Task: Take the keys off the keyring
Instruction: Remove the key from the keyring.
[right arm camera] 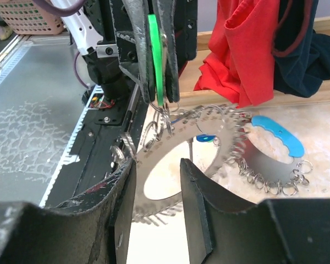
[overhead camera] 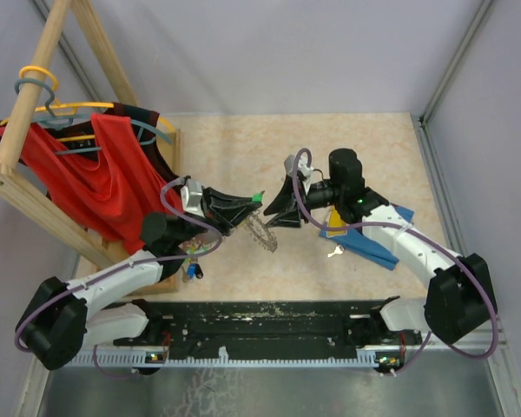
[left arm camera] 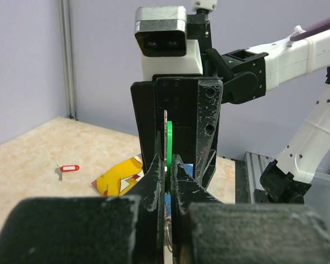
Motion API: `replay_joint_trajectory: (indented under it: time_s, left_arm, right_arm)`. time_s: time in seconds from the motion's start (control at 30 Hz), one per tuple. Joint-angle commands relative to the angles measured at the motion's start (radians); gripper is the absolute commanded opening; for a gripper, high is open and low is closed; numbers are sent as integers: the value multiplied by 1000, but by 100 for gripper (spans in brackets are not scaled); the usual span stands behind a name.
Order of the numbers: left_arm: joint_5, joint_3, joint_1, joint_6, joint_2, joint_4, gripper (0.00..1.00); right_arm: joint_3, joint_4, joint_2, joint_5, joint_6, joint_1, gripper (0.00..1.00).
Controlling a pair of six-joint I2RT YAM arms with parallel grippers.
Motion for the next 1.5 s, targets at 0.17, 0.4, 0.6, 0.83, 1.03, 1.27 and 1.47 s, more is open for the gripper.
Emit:
replay_joint_trajectory:
  time_s: [0.17, 0.4, 0.6, 0.83, 1.03, 1.27, 1.47]
  left_arm:
    - [83, 105, 4, -63, 3, -96, 0]
    - [90, 120, 4, -92, 9, -101, 0]
    - [82, 128, 4, -116, 13, -101, 0]
    - [67, 125, 2, -125, 15, -102, 0]
    - [43, 125, 2, -112, 9, -125, 0]
    - [49, 129, 2, -152, 25, -105, 0]
    - [63, 135, 0, -179, 39, -86, 0]
  right_arm:
    - [86, -36, -47, -7, -28, 12, 37]
    - [87, 15, -48, -2, 26, 12, 34]
    - [67, 93, -47, -4, 105, 13, 27]
    - [76, 45, -47, 109, 93, 12, 23]
    - [77, 47, -47, 49, 82, 12, 24]
    - [60, 103, -40, 54, 115, 14, 23]
    - [43, 124, -44, 25, 96, 14, 12]
